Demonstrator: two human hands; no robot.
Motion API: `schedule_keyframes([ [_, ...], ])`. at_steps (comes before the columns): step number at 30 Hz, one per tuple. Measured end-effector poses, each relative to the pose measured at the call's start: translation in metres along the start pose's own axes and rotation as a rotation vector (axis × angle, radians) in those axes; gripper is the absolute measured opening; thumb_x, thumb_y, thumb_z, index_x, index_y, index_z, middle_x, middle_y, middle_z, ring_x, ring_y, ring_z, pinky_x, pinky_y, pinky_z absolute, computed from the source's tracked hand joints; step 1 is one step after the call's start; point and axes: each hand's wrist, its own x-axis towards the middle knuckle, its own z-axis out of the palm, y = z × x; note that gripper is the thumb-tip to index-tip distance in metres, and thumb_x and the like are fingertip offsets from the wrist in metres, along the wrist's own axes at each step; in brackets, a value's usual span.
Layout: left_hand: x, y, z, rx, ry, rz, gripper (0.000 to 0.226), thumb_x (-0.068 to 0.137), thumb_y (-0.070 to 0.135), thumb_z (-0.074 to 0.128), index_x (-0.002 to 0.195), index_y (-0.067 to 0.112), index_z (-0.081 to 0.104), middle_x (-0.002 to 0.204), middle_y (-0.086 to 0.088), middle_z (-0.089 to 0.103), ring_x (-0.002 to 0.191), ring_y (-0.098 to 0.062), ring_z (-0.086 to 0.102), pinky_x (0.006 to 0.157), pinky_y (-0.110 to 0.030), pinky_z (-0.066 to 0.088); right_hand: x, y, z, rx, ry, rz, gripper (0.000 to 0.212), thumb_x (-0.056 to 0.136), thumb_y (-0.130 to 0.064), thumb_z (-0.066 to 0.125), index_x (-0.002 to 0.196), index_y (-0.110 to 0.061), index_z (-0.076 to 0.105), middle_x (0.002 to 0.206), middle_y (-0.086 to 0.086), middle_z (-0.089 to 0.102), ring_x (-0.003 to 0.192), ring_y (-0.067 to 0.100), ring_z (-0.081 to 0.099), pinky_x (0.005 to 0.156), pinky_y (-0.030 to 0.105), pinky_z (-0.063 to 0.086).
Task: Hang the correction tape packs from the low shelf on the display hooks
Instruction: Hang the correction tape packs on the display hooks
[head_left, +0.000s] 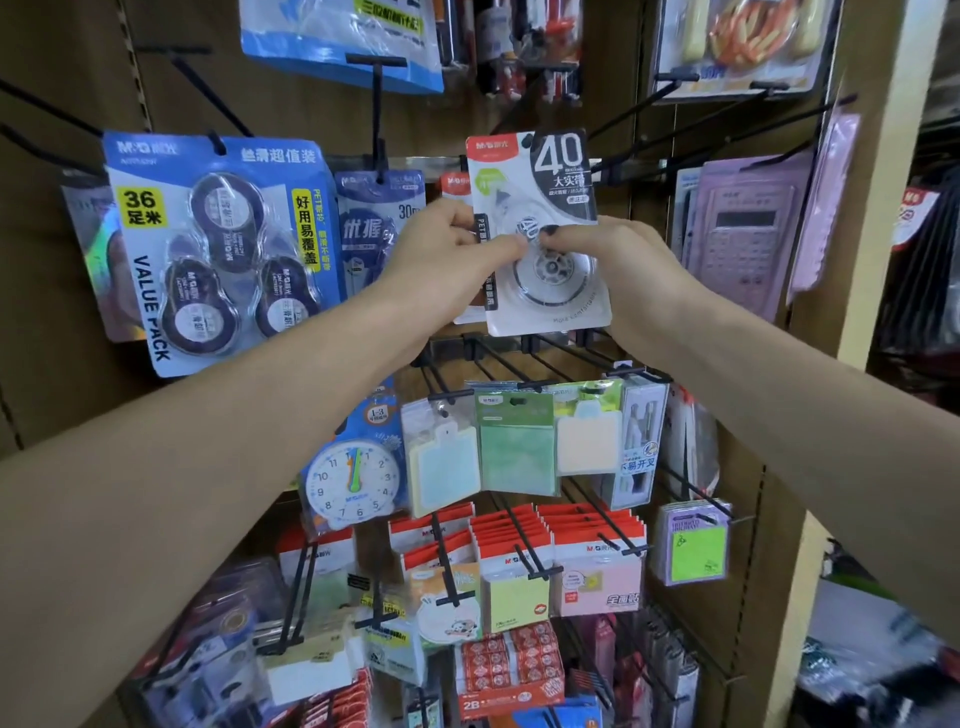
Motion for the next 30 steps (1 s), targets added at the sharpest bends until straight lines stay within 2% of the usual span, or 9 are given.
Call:
schedule_keyframes([
  [5, 0.01, -0.007, 0.003, 0.1, 0.037, -0.029, 0.02, 0.089, 0.028, 0.076, 0.094, 0.029, 0.056, 0.103, -0.001, 0.074, 0.096, -0.018, 0.074, 0.09, -0.045, 0.061, 0.014, 0.01, 0.008, -0.058, 0.051, 0.098, 0.042, 0.09, -0.027, 0.076, 0.126, -0.008, 0.065, 0.113, 0.007, 0.076, 0.103, 0.021, 0.074, 0.088, 0.037, 0.06],
  [13, 0.027, -0.019, 0.018, 0.163, -0.035, -0.17, 0.069, 0.095, 0.031, 0.065, 0.153, 0.018, 0.03, 0.128, 0.001, 0.055, 0.111, -0.02, 0.056, 0.069, -0.024, 0.044, 0.063, 0.04, 0.021, -0.243, 0.002, 0.228, 0.094, 0.053, -0.058, 0.078, 0.133, -0.012, 0.063, 0.127, 0.013, 0.07, 0.115, 0.031, 0.069, 0.105, 0.049, 0.053],
  [17, 0.033, -0.025, 0.019, 0.161, -0.049, -0.22, 0.066, 0.095, 0.029, 0.061, 0.153, 0.016, 0.034, 0.13, -0.001, 0.056, 0.11, -0.02, 0.054, 0.077, -0.028, 0.044, 0.074, 0.036, 0.033, -0.342, -0.083, 0.261, 0.037, 0.078, -0.045, 0.063, 0.096, -0.014, 0.071, 0.114, 0.021, 0.074, 0.108, 0.034, 0.073, 0.106, 0.045, 0.053],
  [21, 0.032, -0.028, 0.017, 0.183, -0.095, -0.253, 0.064, 0.096, 0.031, 0.059, 0.152, 0.015, 0.034, 0.133, -0.003, 0.053, 0.111, -0.02, 0.051, 0.072, -0.028, 0.041, 0.089, 0.041, 0.035, -0.367, -0.104, 0.29, 0.037, 0.068, -0.045, 0.059, 0.088, -0.015, 0.061, 0.09, 0.017, 0.068, 0.089, 0.027, 0.065, 0.105, 0.046, 0.05],
  [25, 0.026, -0.029, 0.014, 0.2, -0.143, -0.286, 0.026, 0.098, 0.026, 0.056, 0.123, 0.022, 0.054, 0.107, 0.005, 0.052, 0.093, -0.011, 0.049, 0.069, -0.023, 0.036, 0.097, 0.057, 0.033, -0.398, -0.054, 0.372, 0.083, 0.065, -0.067, 0.059, 0.131, -0.017, 0.063, 0.129, 0.009, 0.069, 0.115, 0.03, 0.067, 0.101, 0.048, 0.053],
  [26, 0.021, -0.026, 0.012, 0.219, -0.146, -0.286, 0.004, 0.099, 0.023, 0.054, 0.102, 0.026, 0.053, 0.092, 0.009, 0.045, 0.081, -0.005, 0.044, 0.065, -0.02, 0.032, 0.088, 0.054, 0.036, -0.418, -0.017, 0.365, 0.081, 0.069, -0.067, 0.058, 0.133, -0.017, 0.06, 0.128, 0.007, 0.068, 0.113, 0.03, 0.066, 0.094, 0.044, 0.054],
  [27, 0.019, -0.026, 0.011, 0.231, -0.155, -0.279, 0.011, 0.1, 0.021, 0.053, 0.092, 0.027, 0.048, 0.085, 0.012, 0.038, 0.075, -0.001, 0.038, 0.063, -0.019, 0.03, 0.083, 0.052, 0.037, -0.438, 0.024, 0.347, 0.074, 0.076, -0.063, 0.058, 0.132, -0.015, 0.057, 0.123, 0.008, 0.067, 0.109, 0.03, 0.065, 0.084, 0.038, 0.053],
  [28, 0.015, -0.025, 0.009, 0.248, -0.166, -0.269, 0.004, 0.099, 0.021, 0.054, 0.1, 0.024, 0.052, 0.086, 0.014, 0.038, 0.076, 0.0, 0.038, 0.065, -0.021, 0.031, 0.078, 0.051, 0.038, -0.471, 0.063, 0.329, 0.071, 0.082, -0.058, 0.059, 0.135, -0.011, 0.053, 0.123, 0.008, 0.065, 0.108, 0.03, 0.064, 0.079, 0.036, 0.052],
  [30, 0.014, -0.029, 0.007, 0.252, -0.183, -0.241, 0.047, 0.098, 0.025, 0.055, 0.144, 0.018, 0.045, 0.119, 0.008, 0.051, 0.106, -0.01, 0.05, 0.084, -0.026, 0.037, 0.074, 0.053, 0.035, -0.578, 0.126, 0.286, 0.076, 0.092, -0.051, 0.058, 0.148, -0.006, 0.037, 0.133, 0.007, 0.055, 0.114, 0.029, 0.059, 0.081, 0.035, 0.048],
])
